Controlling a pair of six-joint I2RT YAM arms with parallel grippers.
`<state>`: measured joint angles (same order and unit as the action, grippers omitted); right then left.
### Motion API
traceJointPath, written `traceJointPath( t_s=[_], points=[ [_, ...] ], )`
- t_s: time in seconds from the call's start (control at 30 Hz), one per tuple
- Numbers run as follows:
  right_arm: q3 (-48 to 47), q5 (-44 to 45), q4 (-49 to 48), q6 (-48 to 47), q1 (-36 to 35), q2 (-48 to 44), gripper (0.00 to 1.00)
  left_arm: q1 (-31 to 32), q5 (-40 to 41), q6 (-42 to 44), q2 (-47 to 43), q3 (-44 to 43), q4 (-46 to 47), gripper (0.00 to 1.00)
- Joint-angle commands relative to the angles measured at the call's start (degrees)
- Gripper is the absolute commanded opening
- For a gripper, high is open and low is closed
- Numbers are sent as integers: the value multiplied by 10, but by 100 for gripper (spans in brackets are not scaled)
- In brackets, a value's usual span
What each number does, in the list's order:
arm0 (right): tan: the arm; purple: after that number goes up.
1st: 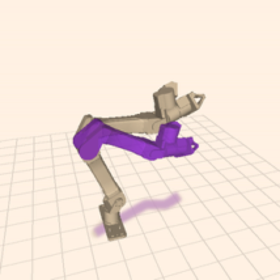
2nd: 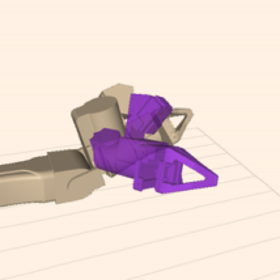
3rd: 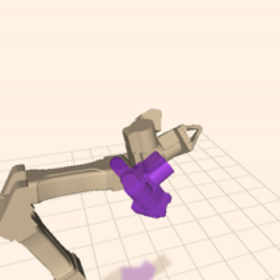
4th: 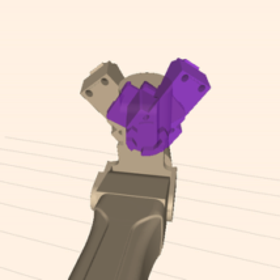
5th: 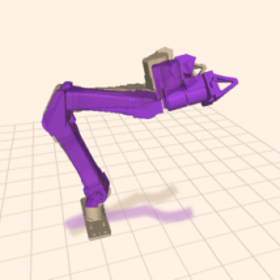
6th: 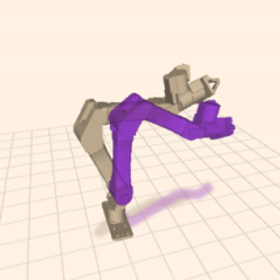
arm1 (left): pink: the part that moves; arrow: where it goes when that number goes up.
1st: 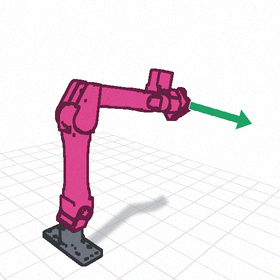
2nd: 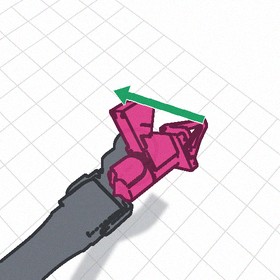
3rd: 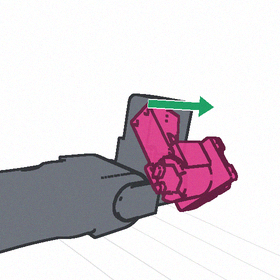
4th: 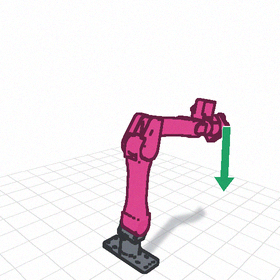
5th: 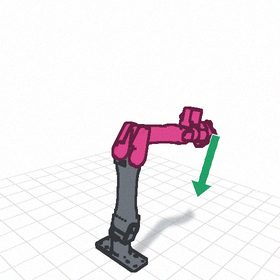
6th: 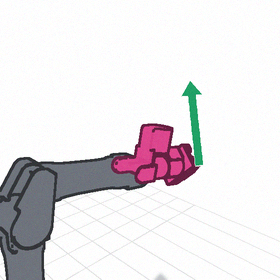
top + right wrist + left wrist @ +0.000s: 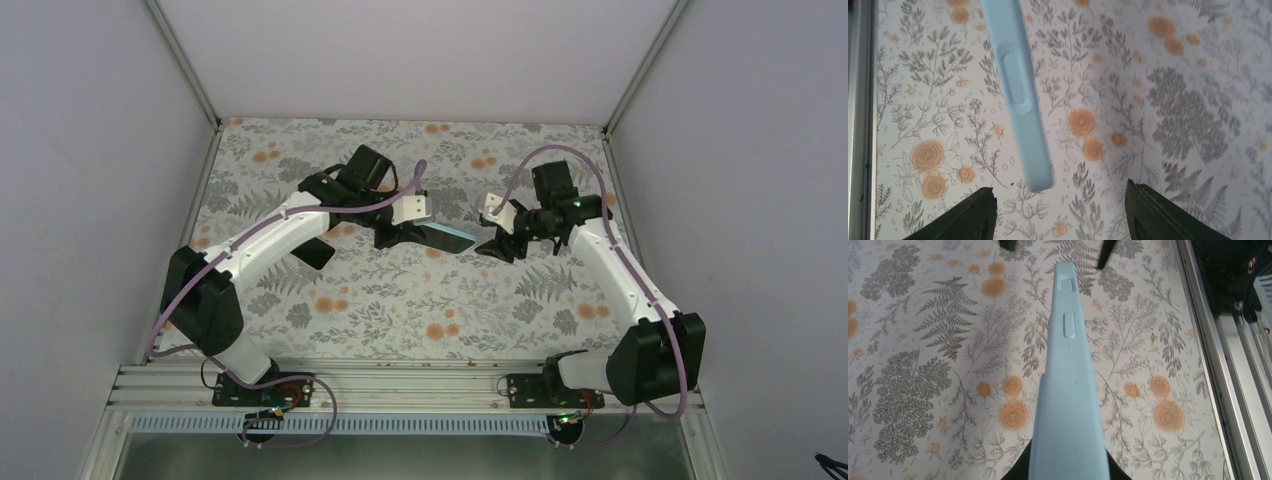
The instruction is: Take the phone out of the phone case
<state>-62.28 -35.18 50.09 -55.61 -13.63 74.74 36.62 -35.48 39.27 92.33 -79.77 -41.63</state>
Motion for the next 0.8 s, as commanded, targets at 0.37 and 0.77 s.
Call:
traceJointPath(
  t_s=[0.37, 0.77],
  points=[
    [-51, -97, 78, -81, 20, 69, 61, -8, -52, 51, -29, -1, 7, 2],
    [-62, -98, 53, -76, 37, 75, 61, -8, -70, 63, -22, -9, -18, 2]
  ],
)
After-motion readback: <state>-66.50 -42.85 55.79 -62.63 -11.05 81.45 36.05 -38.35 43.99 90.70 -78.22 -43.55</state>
